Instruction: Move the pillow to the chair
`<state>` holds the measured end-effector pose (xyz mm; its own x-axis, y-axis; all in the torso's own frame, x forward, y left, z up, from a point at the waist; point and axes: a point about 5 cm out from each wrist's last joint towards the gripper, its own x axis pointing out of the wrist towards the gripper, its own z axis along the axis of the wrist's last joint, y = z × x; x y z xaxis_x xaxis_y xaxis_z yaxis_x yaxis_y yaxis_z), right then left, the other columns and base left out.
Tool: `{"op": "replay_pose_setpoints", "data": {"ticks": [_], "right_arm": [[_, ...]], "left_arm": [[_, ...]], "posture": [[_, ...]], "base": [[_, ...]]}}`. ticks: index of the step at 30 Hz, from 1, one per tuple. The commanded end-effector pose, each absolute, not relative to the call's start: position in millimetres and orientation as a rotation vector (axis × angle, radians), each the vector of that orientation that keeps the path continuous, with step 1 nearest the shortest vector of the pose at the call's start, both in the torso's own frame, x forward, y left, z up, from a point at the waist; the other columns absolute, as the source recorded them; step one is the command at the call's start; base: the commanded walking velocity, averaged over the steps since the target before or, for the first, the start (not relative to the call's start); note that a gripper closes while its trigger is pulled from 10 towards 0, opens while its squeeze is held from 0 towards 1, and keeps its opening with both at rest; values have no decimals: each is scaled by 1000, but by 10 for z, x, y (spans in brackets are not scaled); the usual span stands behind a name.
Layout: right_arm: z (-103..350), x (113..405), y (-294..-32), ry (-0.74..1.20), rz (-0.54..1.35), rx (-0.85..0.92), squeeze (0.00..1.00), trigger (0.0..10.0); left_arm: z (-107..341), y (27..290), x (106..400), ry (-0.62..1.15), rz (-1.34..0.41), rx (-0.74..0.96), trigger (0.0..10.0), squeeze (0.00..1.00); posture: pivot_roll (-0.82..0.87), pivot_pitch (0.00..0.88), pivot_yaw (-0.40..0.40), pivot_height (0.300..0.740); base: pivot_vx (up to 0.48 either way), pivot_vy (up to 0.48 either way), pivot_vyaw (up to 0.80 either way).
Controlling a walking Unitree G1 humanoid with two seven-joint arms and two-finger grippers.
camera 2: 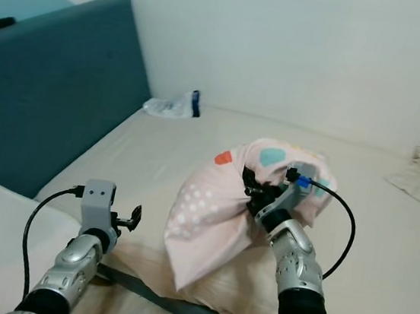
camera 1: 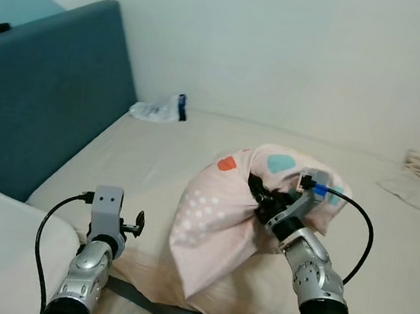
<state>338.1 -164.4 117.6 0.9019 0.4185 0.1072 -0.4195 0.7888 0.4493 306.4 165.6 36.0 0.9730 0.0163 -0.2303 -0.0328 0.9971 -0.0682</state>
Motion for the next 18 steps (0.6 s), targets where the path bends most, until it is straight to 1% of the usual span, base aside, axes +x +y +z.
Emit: {"op": "replay_pose_setpoints", "data": {"ticks": [1,18], "right_arm": [[1267,3408,-1534,-39,495,474,0,10000],[1280,3404,-1537,-55,489,481,0,10000]], "left_arm": [[345,1705,3056,241,36,-64,10000,0],[337,1674,3049,244,22,-56,10000,0]], "posture": [[-34,0,22,740],[-36,0,21,740]], "base": [[0,0,775],[0,0,764]]}}
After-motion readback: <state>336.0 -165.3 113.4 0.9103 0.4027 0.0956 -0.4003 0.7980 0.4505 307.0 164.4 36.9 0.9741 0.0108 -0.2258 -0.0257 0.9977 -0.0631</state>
